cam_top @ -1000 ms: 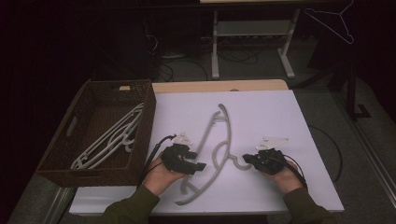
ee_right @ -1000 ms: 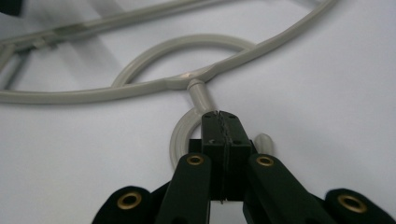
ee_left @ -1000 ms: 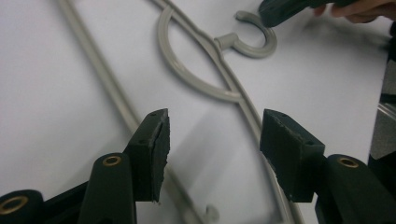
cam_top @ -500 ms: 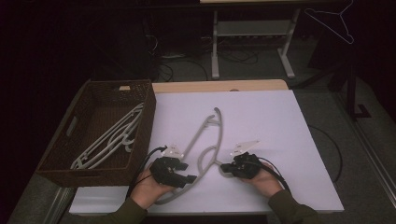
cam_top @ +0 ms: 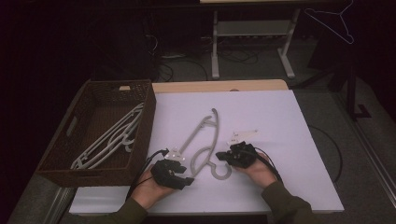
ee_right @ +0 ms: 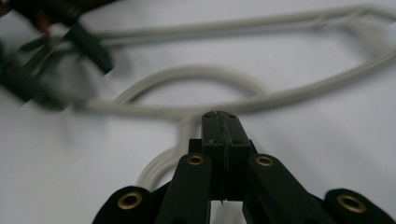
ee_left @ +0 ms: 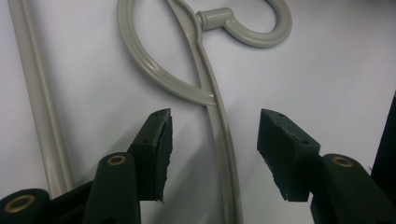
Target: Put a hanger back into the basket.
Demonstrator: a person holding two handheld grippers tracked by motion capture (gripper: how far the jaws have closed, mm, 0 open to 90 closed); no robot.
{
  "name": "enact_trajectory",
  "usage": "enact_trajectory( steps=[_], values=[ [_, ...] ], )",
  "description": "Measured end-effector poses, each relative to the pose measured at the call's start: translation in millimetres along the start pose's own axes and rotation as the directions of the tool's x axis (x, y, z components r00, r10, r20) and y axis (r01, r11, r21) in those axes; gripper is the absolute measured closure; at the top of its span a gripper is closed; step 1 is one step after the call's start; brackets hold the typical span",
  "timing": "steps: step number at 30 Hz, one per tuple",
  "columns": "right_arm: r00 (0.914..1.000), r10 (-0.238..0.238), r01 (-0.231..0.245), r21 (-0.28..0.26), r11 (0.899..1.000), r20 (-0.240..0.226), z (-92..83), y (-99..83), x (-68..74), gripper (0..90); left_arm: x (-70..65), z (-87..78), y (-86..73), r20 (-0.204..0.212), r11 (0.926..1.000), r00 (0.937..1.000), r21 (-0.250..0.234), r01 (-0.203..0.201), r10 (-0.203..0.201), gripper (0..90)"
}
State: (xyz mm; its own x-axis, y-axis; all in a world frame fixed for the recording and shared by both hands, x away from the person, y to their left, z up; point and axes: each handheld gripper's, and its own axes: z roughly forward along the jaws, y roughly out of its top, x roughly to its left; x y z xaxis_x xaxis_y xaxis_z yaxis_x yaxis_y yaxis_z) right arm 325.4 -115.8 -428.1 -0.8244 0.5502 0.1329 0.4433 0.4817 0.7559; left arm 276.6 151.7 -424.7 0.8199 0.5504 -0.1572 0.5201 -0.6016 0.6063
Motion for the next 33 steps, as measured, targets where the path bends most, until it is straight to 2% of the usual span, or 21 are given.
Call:
enact_trajectory(
  steps=[3,4,6,8,11,13,14,15,18,22,27,33],
  values=[
    [0.9991,0.004,-0.004,-0.01,1.0,0.042,9.9,21.4,-14.3,89.9,0.5,-1.2,0.1,0.003,0.9998,1.0,-0.018,0.004,-0.004,41.4],
    [0.9988,-0.003,0.003,-0.016,1.0,0.049,13.4,26.5,-18.6,89.8,2.2,-2.5,0.1,0.001,0.9999,0.9999,-0.005,-0.011,0.011,40.7],
    [0.9971,0.011,-0.009,-0.024,1.0,0.075,23.5,41.1,-27.4,89.8,3.5,-3.0,-0.3,0.002,0.9999,0.9999,-0.009,-0.012,0.012,39.1],
    [0.9954,0.015,-0.012,-0.025,1.0,0.095,35.8,55.0,-38.2,89.9,2.4,-2.8,-0.3,0.008,0.9997,1.0,-0.025,0.006,-0.006,38.6],
    [0.9918,0.045,-0.043,-0.019,0.999,0.12,52.2,73.5,-51.6,89.9,2.3,-2.9,0.2,0.009,0.9997,0.9999,-0.023,-0.009,0.01,38.1],
    [0.9894,0.047,-0.047,-0.006,0.999,0.137,61.4,83.2,-59.4,89.9,1.5,-2.4,0.1,0.01,0.9997,0.9999,-0.022,-0.007,0.007,38.1],
    [0.9888,0.033,-0.032,-0.003,0.999,0.145,65.8,86.6,-63.9,89.9,1.3,-2.3,0.2,0.013,0.9998,0.9999,-0.021,-0.006,0.006,38.1],
    [0.9871,0.048,-0.049,0.004,0.999,0.153,69.7,89.9,-66.9,89.9,1.3,-2.4,0.3,0.012,0.9997,0.9999,-0.02,-0.012,0.012,38.2],
    [0.9828,0.069,-0.071,0.01,0.997,0.171,79.4,95.5,-76.7,89.9,0.7,-2.5,0.4,0.014,0.9997,0.9998,-0.02,-0.01,0.01,38.1],
    [0.9813,0.07,-0.076,0.029,0.997,0.179,89.0,98.6,-85.1,89.9,0.8,-2.1,0.0,0.013,0.9998,0.9998,-0.014,-0.014,0.014,38.2],
    [0.9789,0.049,-0.067,0.088,0.994,0.198,99.6,101.1,-89.5,89.9,1.1,-2.1,0.2,0.013,0.9998,0.9998,-0.011,-0.015,0.015,38.3],
    [0.9799,0.046,-0.069,0.111,0.991,0.194,105.6,102.6,-90.8,90.0,0.6,-1.8,0.0,0.011,0.9998,0.9998,-0.01,-0.016,0.016,38.5]
  ],
)
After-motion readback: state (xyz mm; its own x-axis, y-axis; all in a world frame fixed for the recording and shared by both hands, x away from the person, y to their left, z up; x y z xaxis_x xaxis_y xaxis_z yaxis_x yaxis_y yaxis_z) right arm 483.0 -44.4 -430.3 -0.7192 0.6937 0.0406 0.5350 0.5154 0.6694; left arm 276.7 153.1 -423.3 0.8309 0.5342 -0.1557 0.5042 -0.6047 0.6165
